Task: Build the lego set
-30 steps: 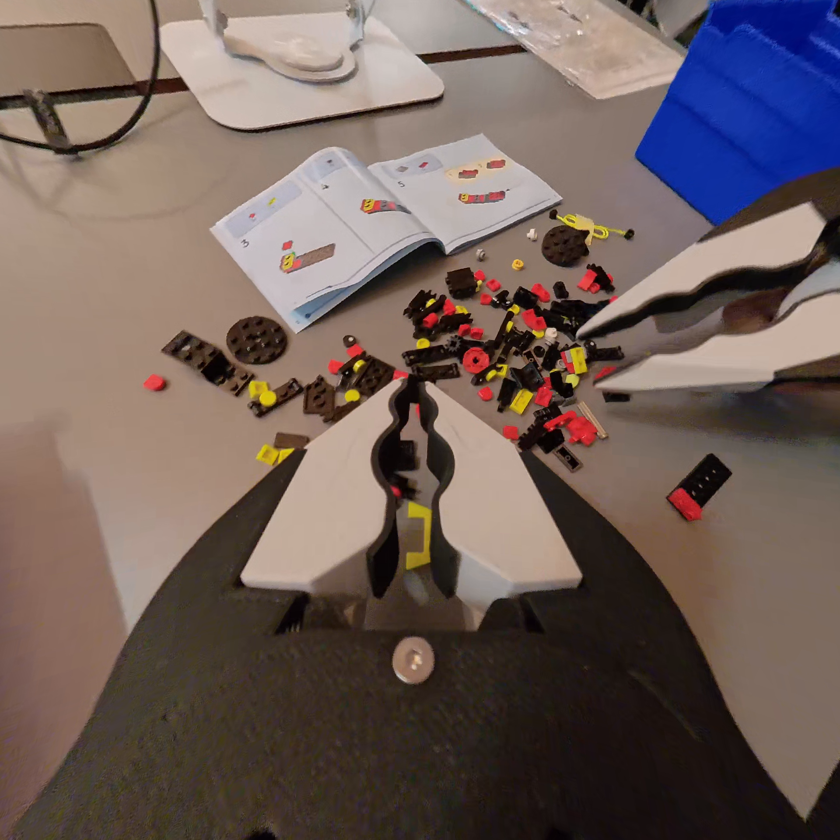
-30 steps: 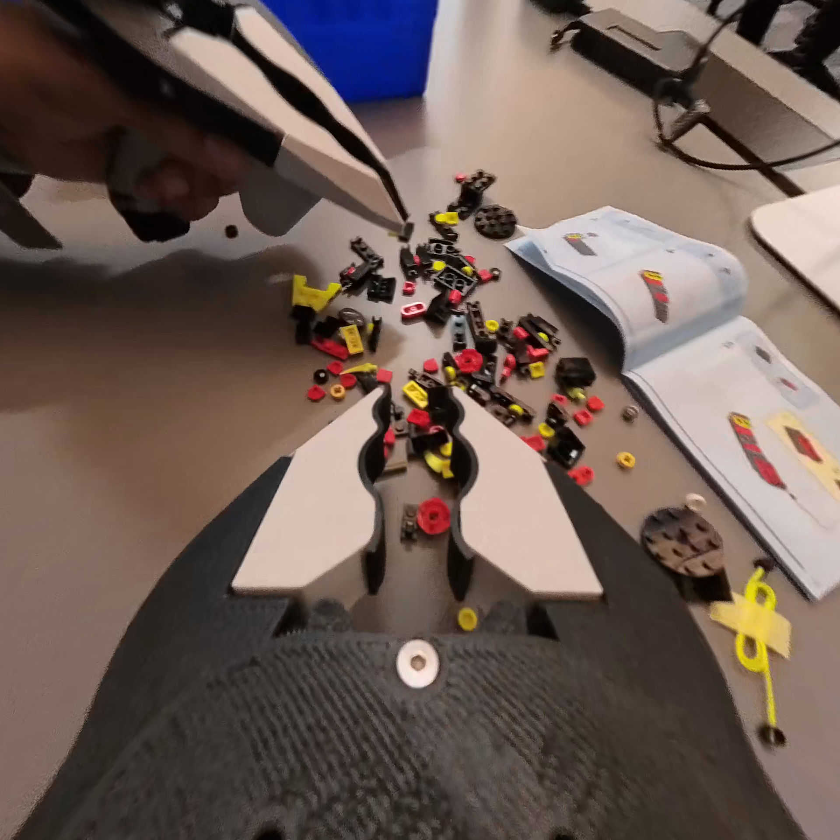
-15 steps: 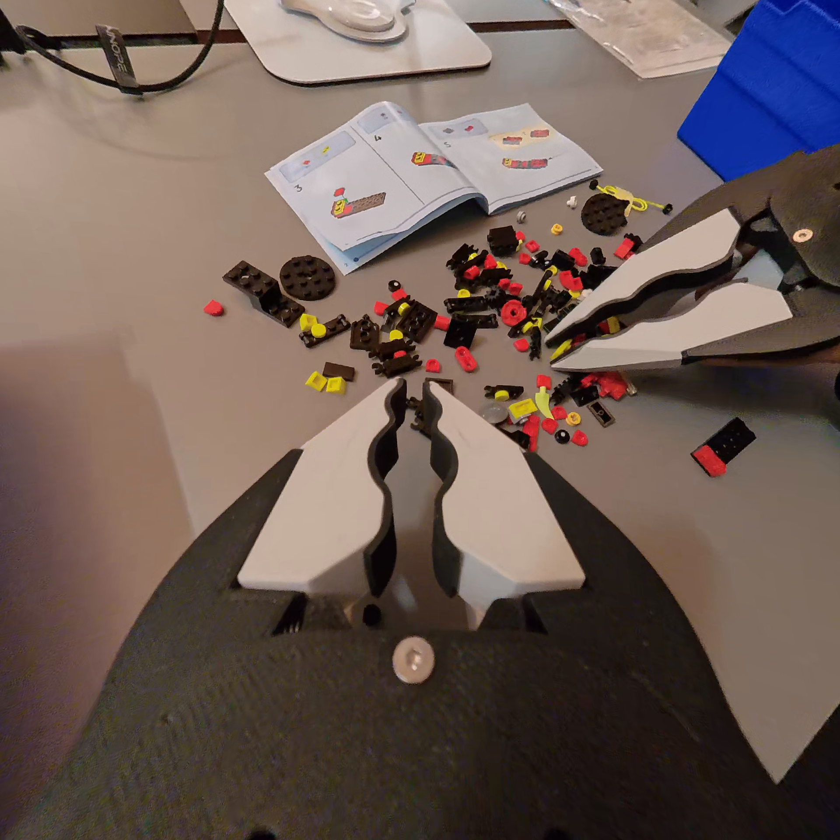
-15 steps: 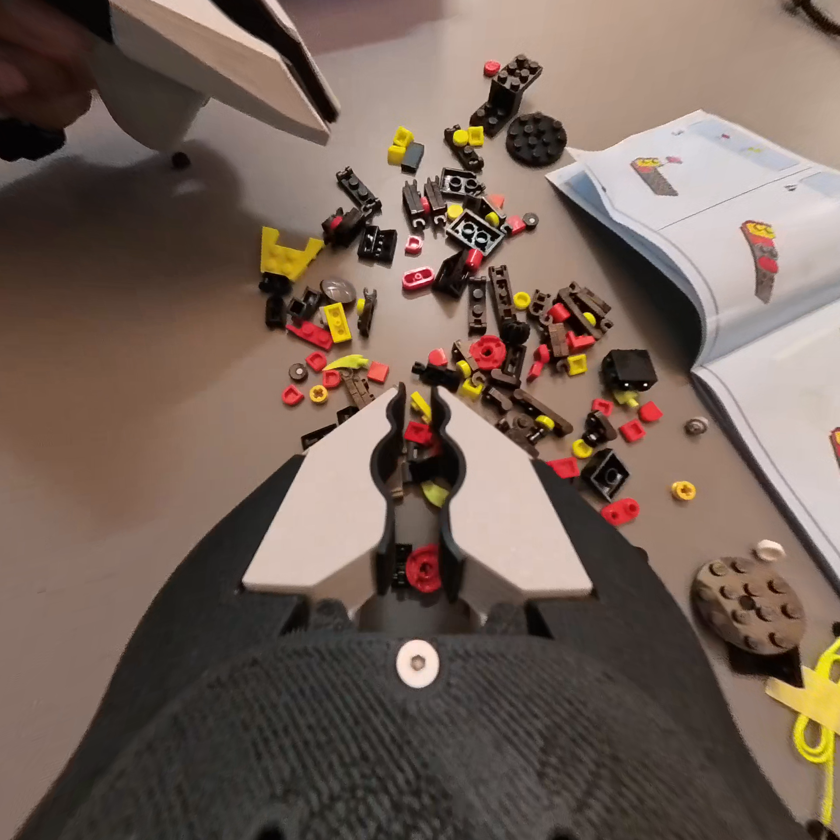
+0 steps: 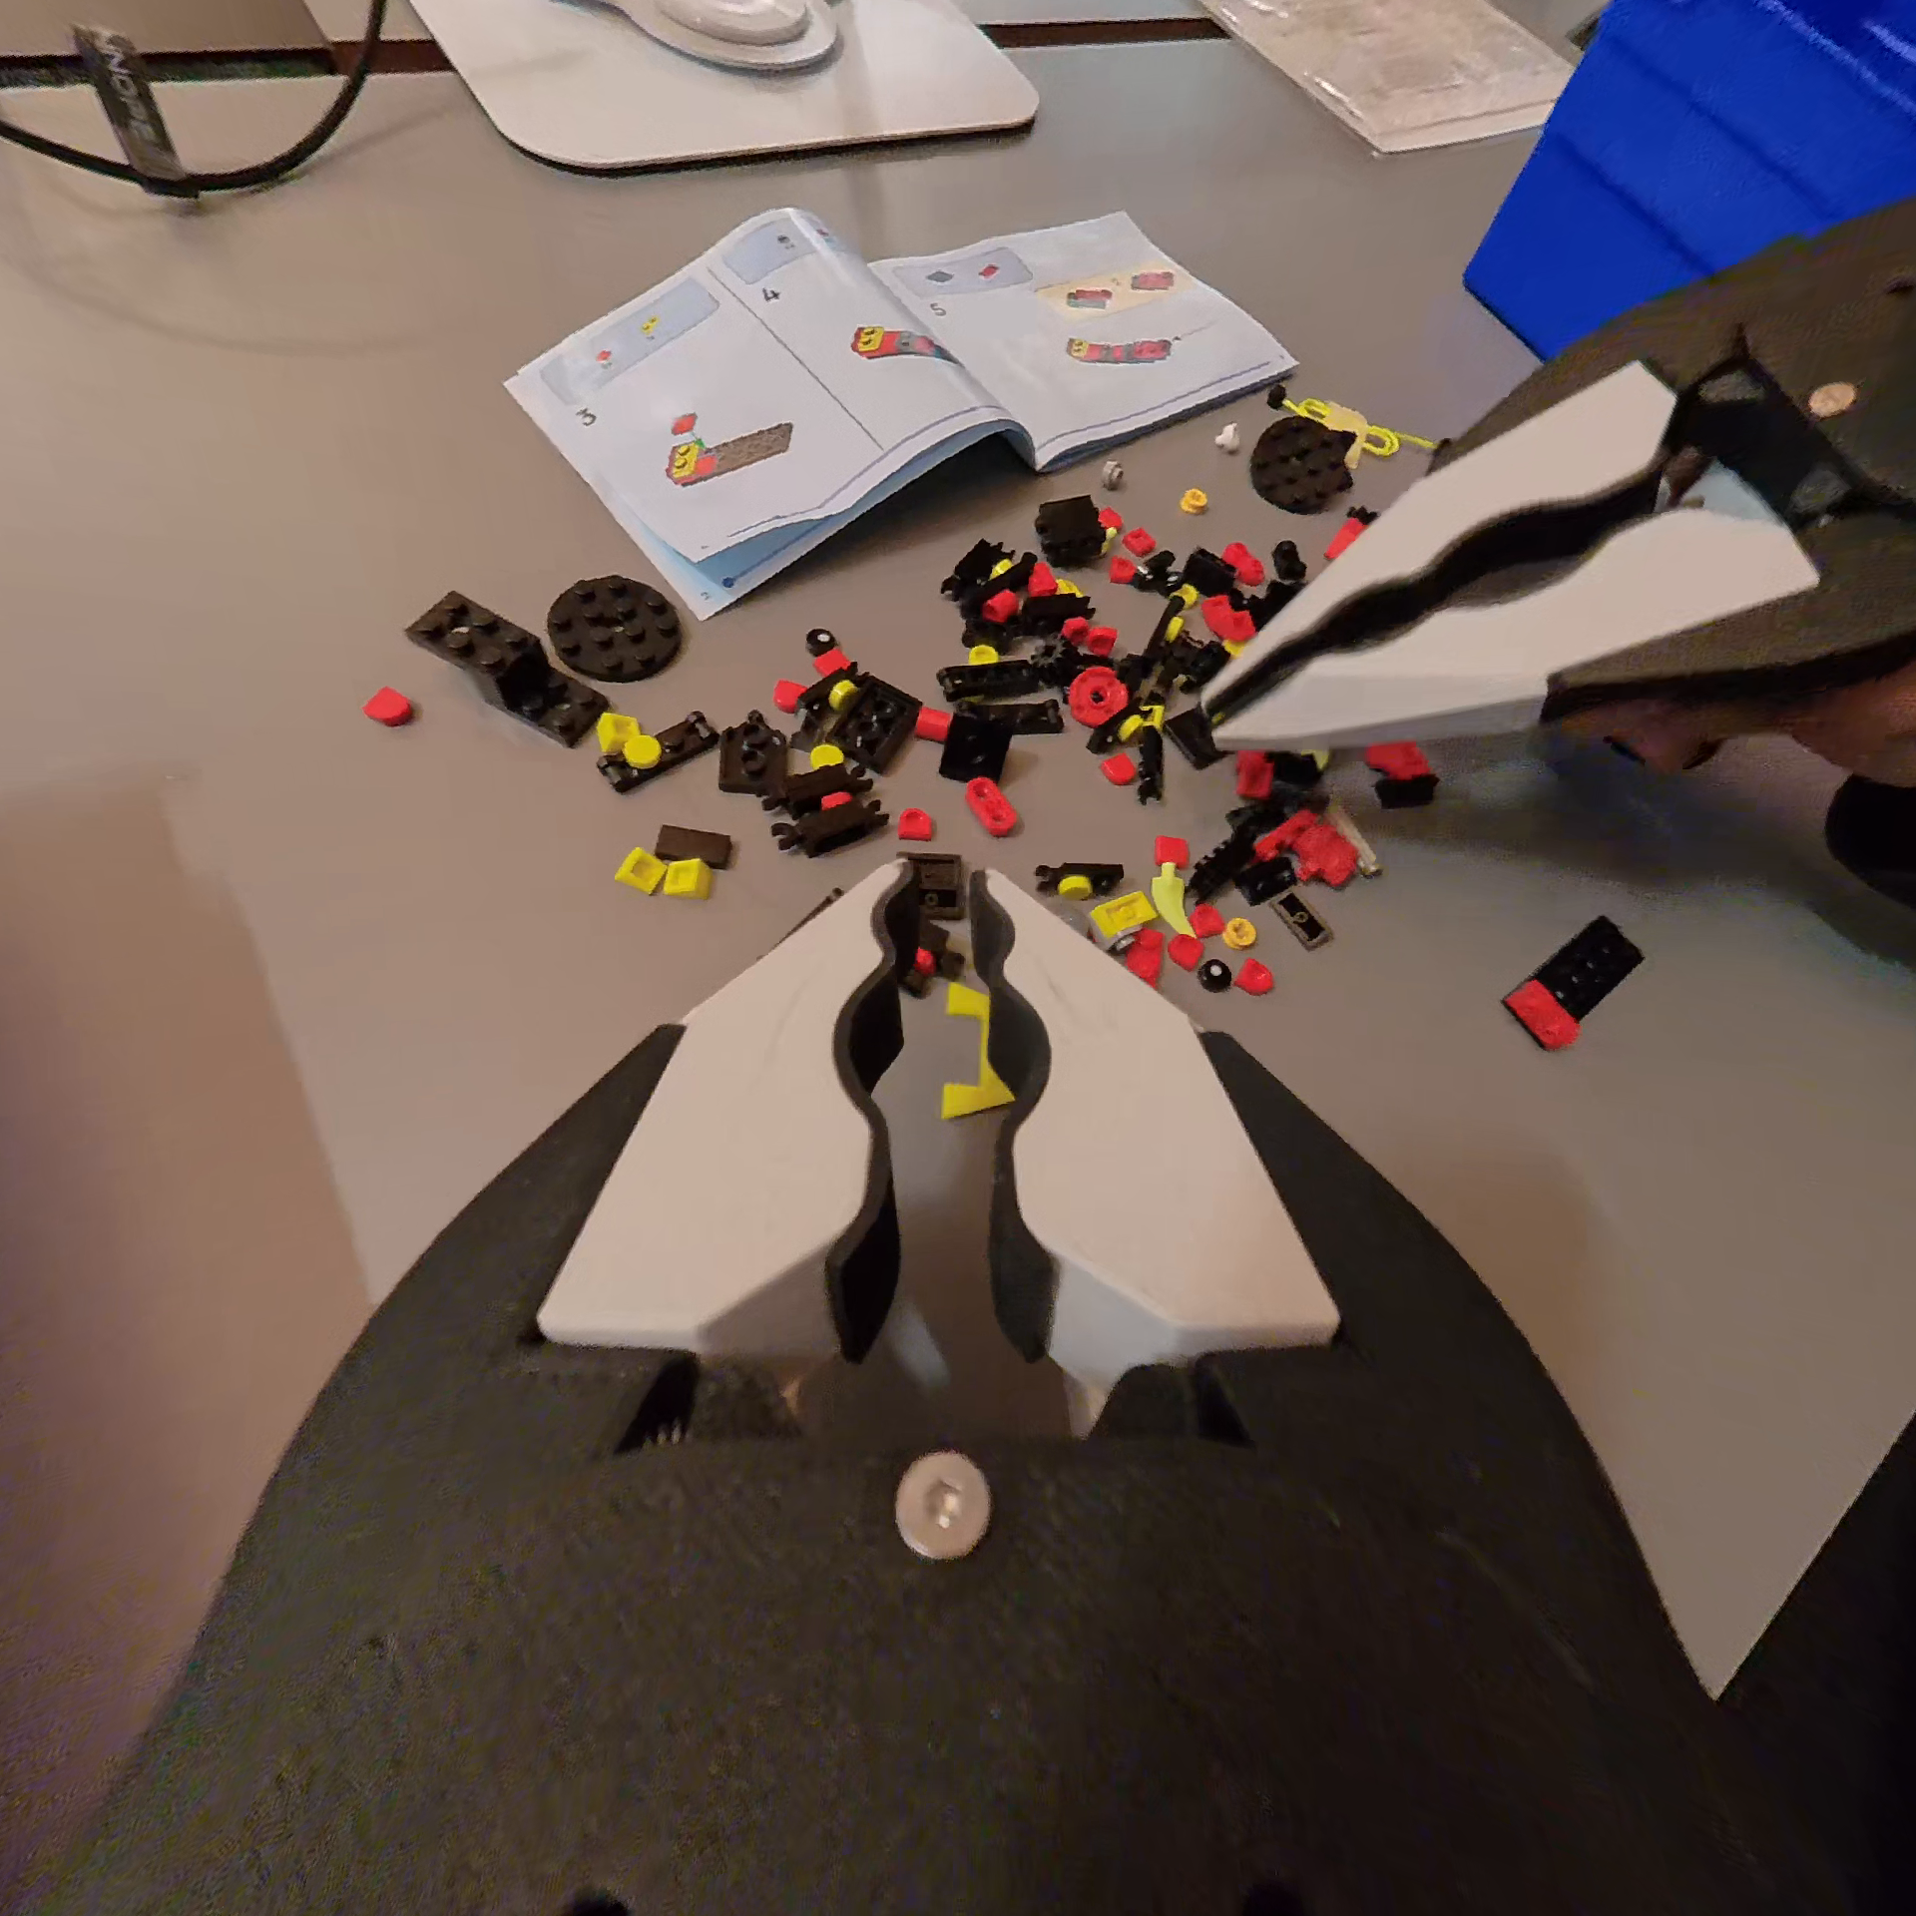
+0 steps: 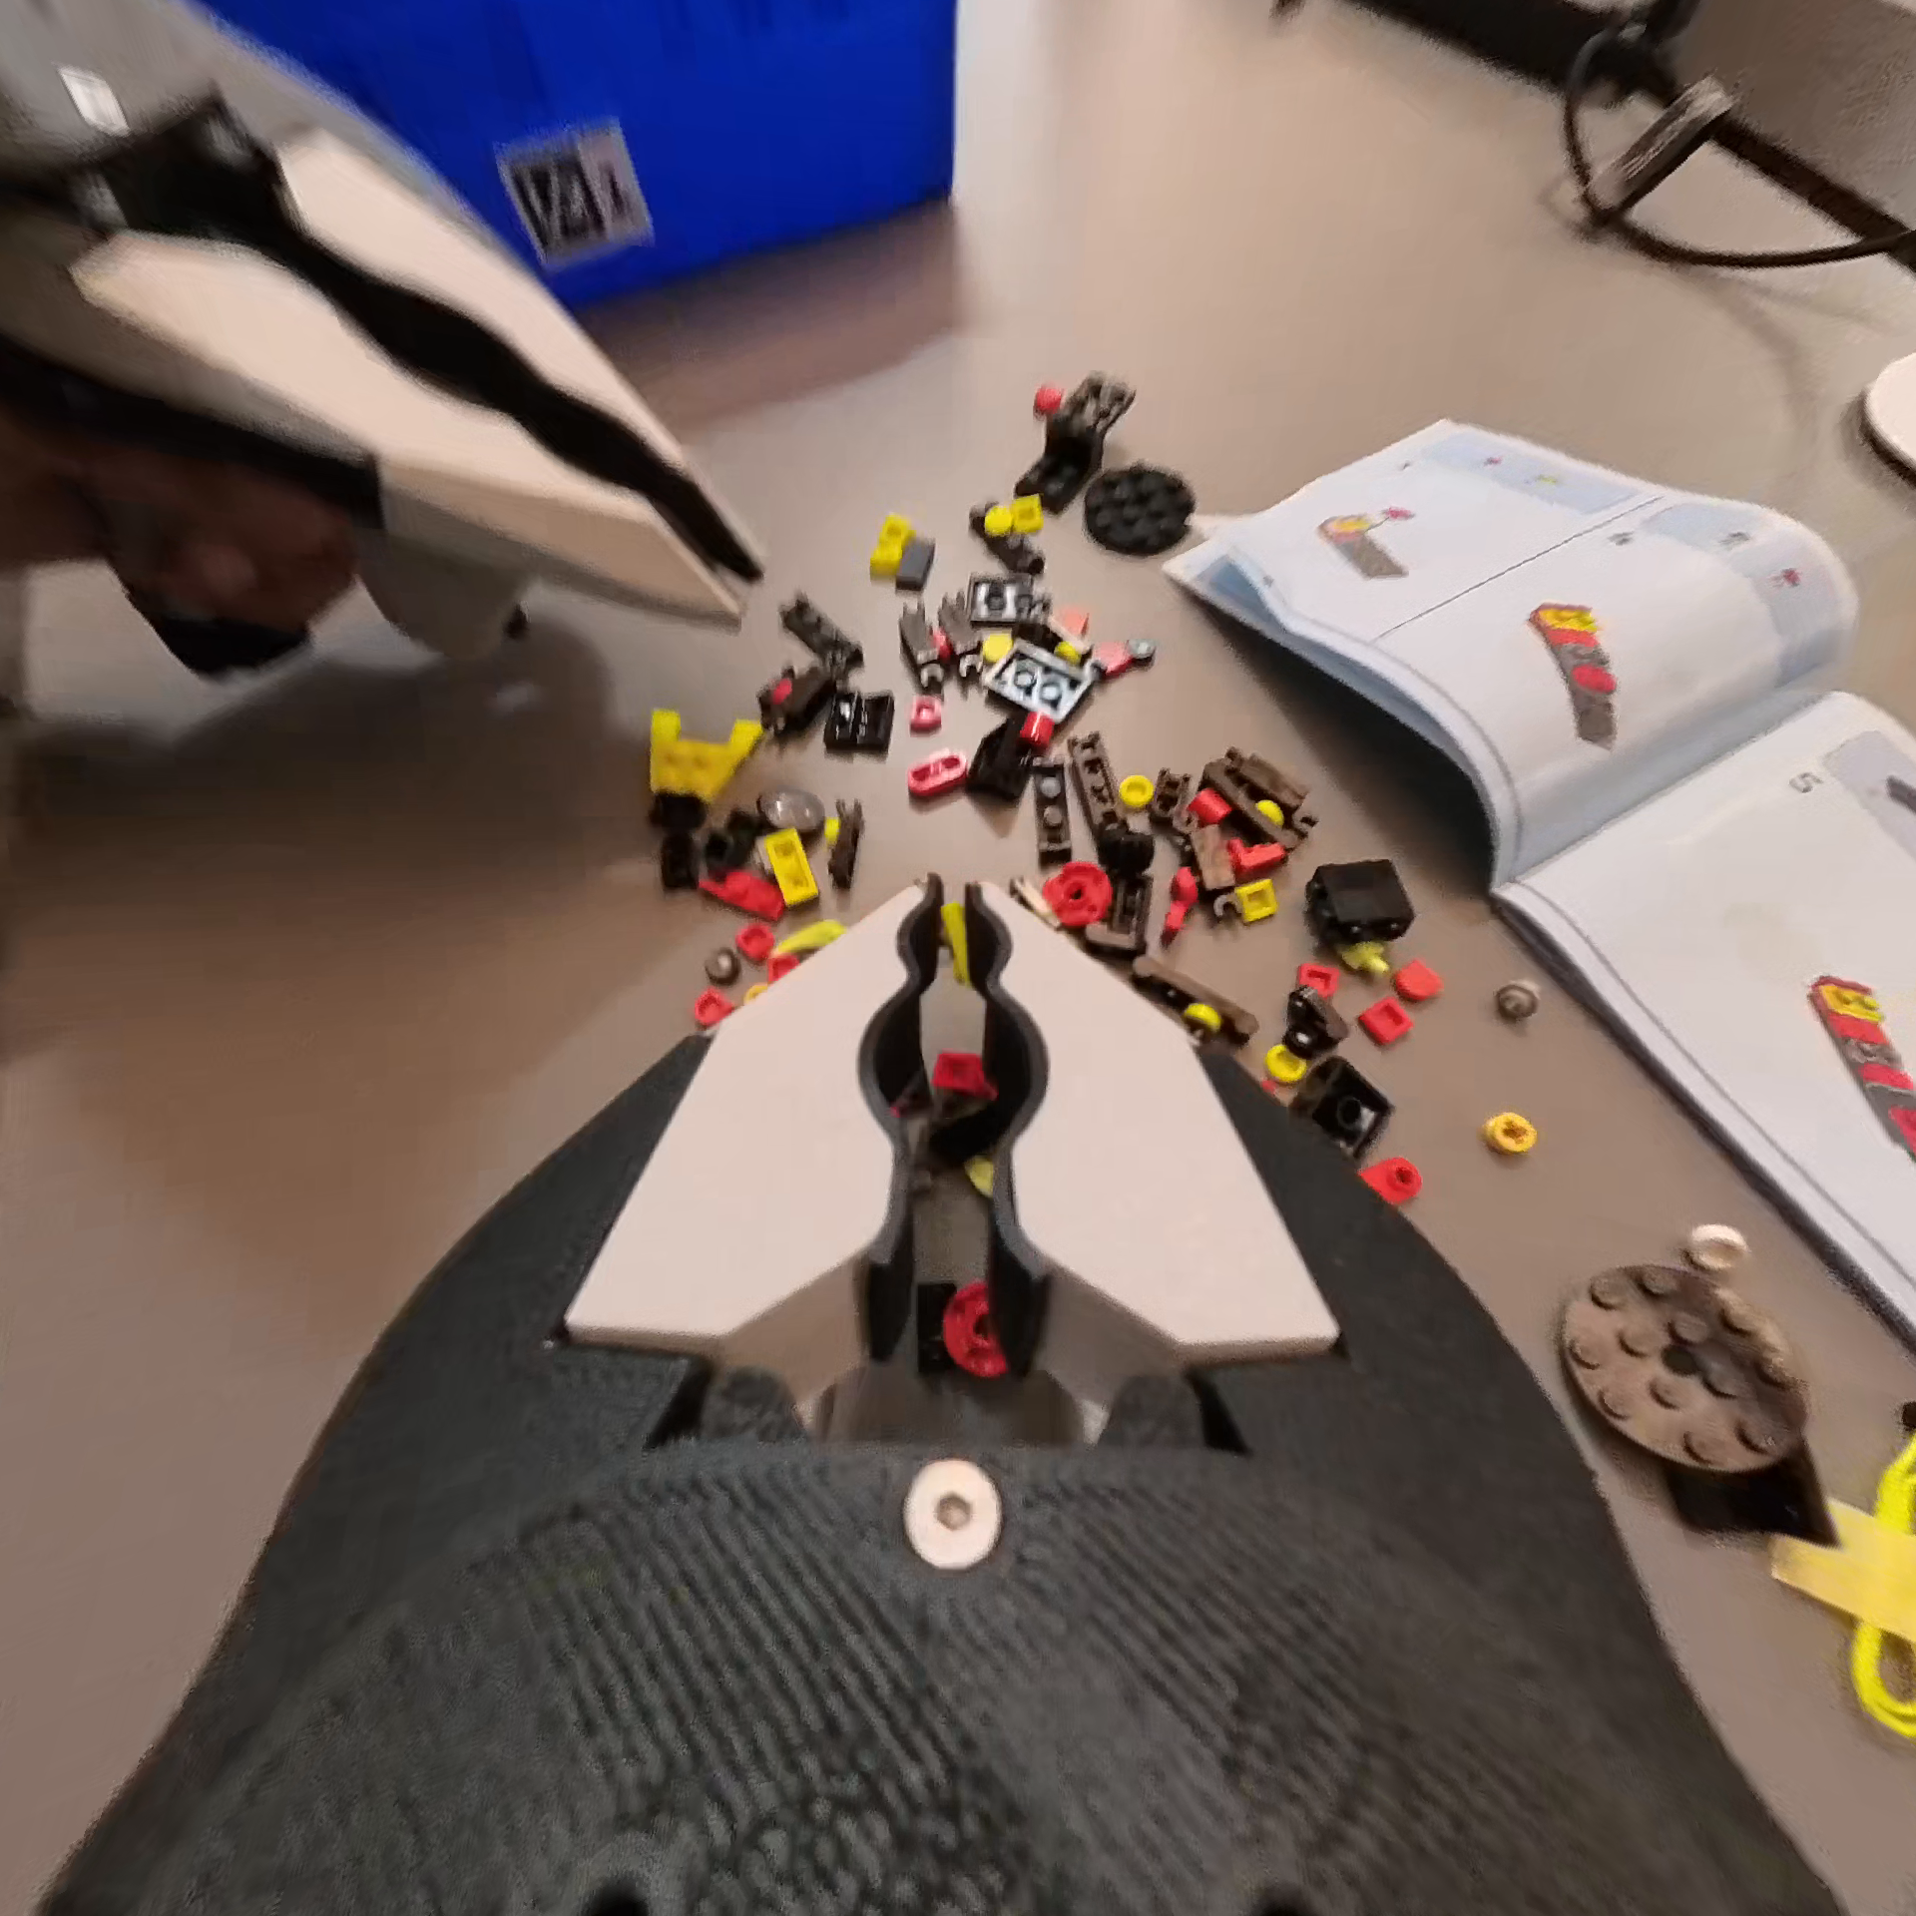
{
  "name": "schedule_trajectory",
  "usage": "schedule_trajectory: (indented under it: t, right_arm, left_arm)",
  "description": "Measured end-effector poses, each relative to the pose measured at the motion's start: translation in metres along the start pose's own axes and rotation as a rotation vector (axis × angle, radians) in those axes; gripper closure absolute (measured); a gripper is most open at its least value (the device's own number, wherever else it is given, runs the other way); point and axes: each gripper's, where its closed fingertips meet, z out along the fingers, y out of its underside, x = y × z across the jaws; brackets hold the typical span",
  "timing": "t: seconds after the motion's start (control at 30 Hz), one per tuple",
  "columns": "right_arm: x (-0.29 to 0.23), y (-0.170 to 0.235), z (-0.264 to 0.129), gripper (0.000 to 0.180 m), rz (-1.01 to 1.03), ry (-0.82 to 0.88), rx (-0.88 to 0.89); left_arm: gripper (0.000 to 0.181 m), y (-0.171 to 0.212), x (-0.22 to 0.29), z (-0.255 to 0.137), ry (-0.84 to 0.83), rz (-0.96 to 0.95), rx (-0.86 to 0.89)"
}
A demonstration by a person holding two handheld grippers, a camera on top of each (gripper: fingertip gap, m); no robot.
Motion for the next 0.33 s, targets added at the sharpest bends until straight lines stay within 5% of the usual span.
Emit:
schedule_trajectory:
  t: [0.33]
  right_arm:
    - [0.007,-0.058,-0.058,0.178,0.670,-0.421,0.531]
  left_arm:
    - [0.171,-0.026,0.047,0.006,0.193,0.049,0.109]
